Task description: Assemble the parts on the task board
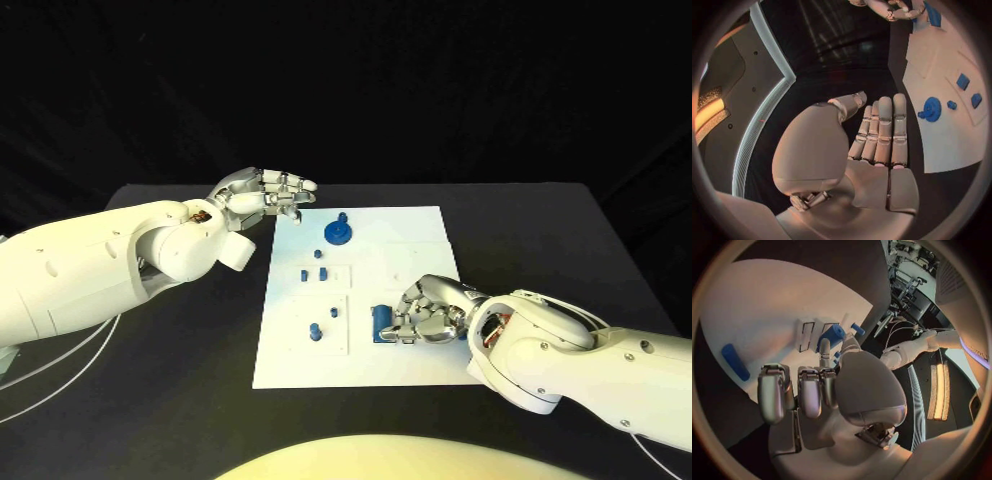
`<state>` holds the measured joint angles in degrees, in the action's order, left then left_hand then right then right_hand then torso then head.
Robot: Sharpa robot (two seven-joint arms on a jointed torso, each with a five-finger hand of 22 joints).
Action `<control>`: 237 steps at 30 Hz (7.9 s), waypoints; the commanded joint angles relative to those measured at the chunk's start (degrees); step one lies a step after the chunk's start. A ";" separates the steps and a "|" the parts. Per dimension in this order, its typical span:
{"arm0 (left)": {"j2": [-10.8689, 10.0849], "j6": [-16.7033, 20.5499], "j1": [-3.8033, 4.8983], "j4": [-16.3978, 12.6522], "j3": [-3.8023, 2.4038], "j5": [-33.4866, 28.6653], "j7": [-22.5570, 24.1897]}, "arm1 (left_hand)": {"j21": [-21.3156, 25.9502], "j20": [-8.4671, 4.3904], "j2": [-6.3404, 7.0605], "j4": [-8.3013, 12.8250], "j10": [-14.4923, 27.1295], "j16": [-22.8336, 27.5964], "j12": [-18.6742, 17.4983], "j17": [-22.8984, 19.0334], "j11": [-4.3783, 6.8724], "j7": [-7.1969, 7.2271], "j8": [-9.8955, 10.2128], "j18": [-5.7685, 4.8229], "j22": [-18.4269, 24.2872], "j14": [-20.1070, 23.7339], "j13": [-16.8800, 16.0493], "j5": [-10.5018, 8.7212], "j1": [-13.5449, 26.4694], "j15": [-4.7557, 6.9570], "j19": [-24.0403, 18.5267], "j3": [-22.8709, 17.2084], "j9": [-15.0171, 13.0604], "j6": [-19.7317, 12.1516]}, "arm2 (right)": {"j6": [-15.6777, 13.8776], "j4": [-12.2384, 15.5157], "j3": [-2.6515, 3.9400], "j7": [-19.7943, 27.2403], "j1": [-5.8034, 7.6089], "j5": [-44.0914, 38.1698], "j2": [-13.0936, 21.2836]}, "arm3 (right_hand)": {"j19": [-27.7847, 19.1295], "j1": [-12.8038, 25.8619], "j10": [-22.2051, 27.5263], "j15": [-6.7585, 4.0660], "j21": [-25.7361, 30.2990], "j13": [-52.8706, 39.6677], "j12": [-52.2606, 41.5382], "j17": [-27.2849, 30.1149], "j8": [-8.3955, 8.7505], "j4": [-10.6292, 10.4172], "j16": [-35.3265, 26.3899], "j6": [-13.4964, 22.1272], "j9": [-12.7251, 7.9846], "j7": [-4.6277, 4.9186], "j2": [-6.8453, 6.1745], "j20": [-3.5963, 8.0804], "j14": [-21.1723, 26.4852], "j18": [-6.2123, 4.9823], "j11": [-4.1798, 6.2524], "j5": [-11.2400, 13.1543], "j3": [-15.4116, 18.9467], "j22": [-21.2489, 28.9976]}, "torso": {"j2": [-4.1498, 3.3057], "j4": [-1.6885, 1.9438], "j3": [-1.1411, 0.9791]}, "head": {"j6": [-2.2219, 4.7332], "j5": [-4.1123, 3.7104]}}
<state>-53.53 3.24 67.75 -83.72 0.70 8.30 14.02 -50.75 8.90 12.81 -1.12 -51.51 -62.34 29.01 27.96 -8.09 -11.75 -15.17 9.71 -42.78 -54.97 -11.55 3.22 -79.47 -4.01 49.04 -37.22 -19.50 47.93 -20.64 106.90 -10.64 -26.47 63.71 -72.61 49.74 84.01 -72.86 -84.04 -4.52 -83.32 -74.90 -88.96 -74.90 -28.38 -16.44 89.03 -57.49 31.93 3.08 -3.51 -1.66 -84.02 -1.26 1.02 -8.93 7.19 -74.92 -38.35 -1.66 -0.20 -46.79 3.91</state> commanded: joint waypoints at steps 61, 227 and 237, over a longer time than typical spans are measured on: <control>-0.09 -0.50 0.04 -0.14 0.02 -0.30 0.51 | 0.49 0.44 -0.48 -0.38 0.57 0.37 0.29 -0.11 -0.01 -0.07 0.38 0.85 0.16 0.38 0.10 0.05 0.36 0.06 0.00 -0.21 0.07 -0.21 | -3.19 1.86 0.10 3.09 2.59 -1.31 10.42 | 4.55 -2.42 -5.14 1.01 0.56 -14.23 0.22 -11.87 3.17 -0.16 -0.23 3.00 -2.64 1.63 -1.54 -0.64 -5.31 0.01 -1.36 4.72 -3.45 -13.39 | 0.03 -0.02 0.09 | 0.45 -0.93; -0.57 -0.89 -0.08 -0.43 0.25 -0.72 -0.34 | 0.87 0.45 -1.19 -0.82 0.81 0.32 0.58 -0.16 -0.06 -0.14 0.40 0.83 0.37 0.47 0.29 0.07 0.54 0.01 0.24 -0.66 0.11 -0.21 | -2.41 -0.80 -0.22 -7.17 -1.66 -3.46 0.95 | 4.76 12.22 -5.43 -0.14 -0.34 -14.55 -0.08 -12.35 1.61 -0.21 -0.16 -1.84 -2.96 -0.03 -7.11 0.22 -5.40 0.15 0.05 -4.19 -25.75 -13.60 | 0.01 -0.05 -0.05 | 0.19 -1.20; -0.50 -0.77 -0.08 -0.26 0.25 -0.73 -0.28 | 0.93 0.46 -1.27 -0.93 0.84 0.30 0.61 -0.16 -0.06 -0.13 0.41 0.83 0.41 0.47 0.31 0.08 0.65 0.00 0.24 -0.70 0.11 -0.23 | -1.92 -0.88 -0.20 -3.50 -1.47 -2.66 2.90 | 4.65 5.67 -5.07 -0.02 0.08 -14.20 0.58 -12.49 1.40 1.27 -0.12 -1.06 -2.99 0.13 -8.53 0.13 -5.42 0.08 -0.09 0.30 -24.45 -13.50 | 0.01 -0.08 -0.05 | 0.24 -1.17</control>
<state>-54.12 3.17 67.65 -83.94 0.98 7.96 13.40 -50.08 9.12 12.13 -1.75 -51.10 -62.34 29.25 27.85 -8.09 -11.75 -14.96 9.71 -42.42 -54.97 -11.28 3.22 -78.79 -4.01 49.26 -37.86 -19.48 47.93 -23.59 106.07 -10.85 -32.85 62.22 -75.31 52.61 84.01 -66.65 -83.95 -4.32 -83.32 -74.94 -88.63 -74.94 -26.62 -15.28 89.02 -58.95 28.93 3.07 -11.88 -1.65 -84.02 -1.26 0.70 -9.20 -17.41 -74.93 -38.32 -1.72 -0.24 -46.58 2.74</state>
